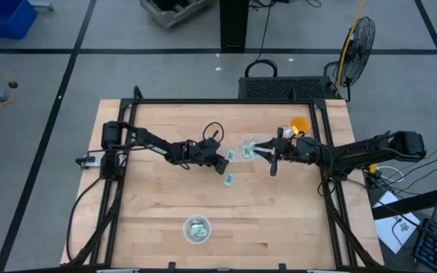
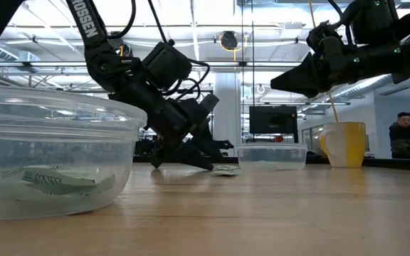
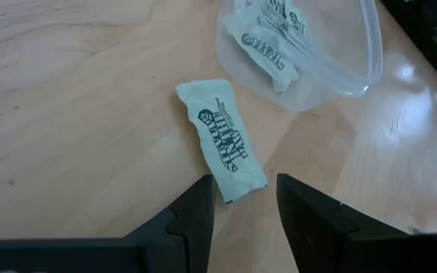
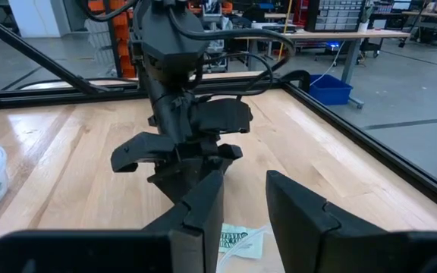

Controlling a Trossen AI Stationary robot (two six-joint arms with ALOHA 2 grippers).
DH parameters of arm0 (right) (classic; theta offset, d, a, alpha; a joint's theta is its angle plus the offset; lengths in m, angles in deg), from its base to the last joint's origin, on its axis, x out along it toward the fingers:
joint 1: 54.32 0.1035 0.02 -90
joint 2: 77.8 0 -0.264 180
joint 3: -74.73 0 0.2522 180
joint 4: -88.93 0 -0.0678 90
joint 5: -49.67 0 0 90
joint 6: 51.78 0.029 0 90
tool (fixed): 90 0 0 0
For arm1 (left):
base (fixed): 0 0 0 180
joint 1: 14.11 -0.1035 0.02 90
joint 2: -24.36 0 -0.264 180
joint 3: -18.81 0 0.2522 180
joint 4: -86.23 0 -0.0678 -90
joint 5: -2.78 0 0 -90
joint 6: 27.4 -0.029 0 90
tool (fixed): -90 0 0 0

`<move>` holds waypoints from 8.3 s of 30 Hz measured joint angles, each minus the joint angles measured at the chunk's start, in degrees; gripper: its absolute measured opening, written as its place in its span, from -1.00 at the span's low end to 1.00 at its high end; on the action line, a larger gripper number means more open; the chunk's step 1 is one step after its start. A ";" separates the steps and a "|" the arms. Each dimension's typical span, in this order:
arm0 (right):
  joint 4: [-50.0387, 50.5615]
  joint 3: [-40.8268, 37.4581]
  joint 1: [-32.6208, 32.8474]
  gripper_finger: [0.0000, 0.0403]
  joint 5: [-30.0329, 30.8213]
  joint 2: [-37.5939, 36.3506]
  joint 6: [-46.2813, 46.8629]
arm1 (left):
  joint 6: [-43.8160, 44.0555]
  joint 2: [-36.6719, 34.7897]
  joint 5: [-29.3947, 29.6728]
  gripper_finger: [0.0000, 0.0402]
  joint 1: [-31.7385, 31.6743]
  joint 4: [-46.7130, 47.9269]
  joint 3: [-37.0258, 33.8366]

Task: Pick and place Stevia / Truvia into bins
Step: Put the stevia packet into the transparent container

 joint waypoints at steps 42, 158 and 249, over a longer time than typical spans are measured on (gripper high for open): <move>0.09 0.00 0.00 -0.54 -0.20 0.00 0.00 | -11.00 -4.59 0.49 -0.99 -0.59 -4.32 -0.36; -5.29 0.00 -0.16 -0.54 -0.18 0.02 -1.97 | -65.71 1.69 6.74 -0.98 0.40 11.52 10.40; 11.62 14.89 12.26 -0.21 -4.59 19.40 3.84 | -38.92 -37.74 25.06 -0.57 6.87 65.26 9.60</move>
